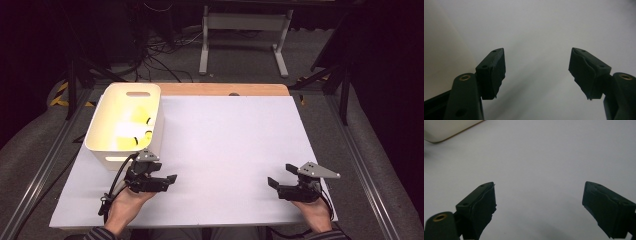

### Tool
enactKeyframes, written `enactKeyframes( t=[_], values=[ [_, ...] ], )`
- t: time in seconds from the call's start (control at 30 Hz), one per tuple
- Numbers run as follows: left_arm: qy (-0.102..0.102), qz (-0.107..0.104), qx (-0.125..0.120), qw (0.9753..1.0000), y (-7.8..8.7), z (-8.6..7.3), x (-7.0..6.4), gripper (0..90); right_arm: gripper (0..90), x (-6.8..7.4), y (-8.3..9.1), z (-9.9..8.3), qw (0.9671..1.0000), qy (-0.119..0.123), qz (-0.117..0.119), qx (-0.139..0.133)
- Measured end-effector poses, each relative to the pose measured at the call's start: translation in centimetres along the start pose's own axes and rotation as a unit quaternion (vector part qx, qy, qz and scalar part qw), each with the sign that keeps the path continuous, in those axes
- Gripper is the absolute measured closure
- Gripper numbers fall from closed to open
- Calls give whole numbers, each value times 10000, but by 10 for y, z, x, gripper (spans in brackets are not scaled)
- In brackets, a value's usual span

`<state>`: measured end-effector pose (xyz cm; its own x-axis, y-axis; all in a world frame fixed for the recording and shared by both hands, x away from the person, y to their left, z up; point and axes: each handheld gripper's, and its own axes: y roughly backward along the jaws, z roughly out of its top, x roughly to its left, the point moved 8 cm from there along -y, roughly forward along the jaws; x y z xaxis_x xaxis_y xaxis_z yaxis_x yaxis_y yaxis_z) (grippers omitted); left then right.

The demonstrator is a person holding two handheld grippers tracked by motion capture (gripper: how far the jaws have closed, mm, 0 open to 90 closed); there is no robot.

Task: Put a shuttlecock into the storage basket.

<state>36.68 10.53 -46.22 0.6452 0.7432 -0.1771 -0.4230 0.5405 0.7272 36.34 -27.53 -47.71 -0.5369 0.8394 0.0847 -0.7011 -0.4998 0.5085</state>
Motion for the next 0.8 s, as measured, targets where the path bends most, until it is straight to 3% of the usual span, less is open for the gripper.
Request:
enactKeyframes(
  t=[0.8],
  values=[
    [178, 191, -155, 9995, 15, -13, 17, 302, 119, 0, 0, 0, 10000, -3, -6, -5]
  ],
)
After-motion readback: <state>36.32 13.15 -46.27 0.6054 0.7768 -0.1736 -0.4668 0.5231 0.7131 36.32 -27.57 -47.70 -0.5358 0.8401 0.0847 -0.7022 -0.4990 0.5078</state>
